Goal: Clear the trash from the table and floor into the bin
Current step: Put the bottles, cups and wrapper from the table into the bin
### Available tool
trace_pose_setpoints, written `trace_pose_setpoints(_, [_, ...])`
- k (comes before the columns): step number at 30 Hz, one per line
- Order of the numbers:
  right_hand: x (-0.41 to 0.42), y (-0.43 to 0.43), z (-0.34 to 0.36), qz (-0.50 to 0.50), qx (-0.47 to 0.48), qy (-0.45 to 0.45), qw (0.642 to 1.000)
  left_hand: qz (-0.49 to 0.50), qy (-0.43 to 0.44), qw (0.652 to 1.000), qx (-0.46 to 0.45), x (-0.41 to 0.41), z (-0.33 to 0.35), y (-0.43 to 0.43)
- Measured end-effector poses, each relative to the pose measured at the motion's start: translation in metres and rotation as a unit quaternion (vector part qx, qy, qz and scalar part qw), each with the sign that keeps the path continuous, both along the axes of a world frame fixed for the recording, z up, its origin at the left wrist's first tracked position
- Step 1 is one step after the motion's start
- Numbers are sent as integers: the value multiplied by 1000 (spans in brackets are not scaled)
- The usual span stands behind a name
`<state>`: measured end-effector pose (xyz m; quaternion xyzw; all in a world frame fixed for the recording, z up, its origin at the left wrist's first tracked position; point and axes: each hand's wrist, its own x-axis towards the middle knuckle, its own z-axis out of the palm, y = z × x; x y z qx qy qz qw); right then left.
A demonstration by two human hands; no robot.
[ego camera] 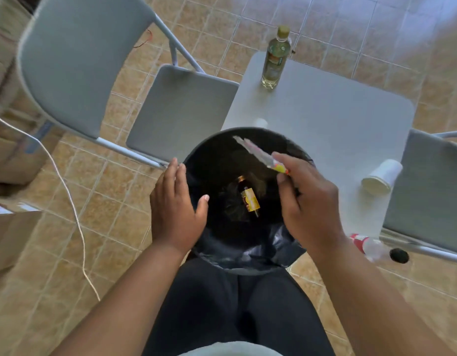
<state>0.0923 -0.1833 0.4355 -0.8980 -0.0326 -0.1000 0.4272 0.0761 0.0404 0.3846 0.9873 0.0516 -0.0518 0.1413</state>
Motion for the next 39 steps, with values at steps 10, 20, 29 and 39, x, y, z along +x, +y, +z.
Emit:
trace_pose_setpoints(10, [-29, 34, -49, 166, -173, 162, 957, -174, 3, 984, 48, 54, 2, -9])
trace_pose_setpoints(20, [80, 15, -22, 1, -89, 12, 996, -211, 21, 975, 69, 75, -6, -15])
trace_pose_setpoints(29, [236, 6, -86, 191, -297, 218, 910, -210, 15, 975, 69, 75, -11, -13])
trace_pose_setpoints(39, [247, -15, -210, 453, -554, 95, 692, -221, -2, 972, 76, 73, -15, -11])
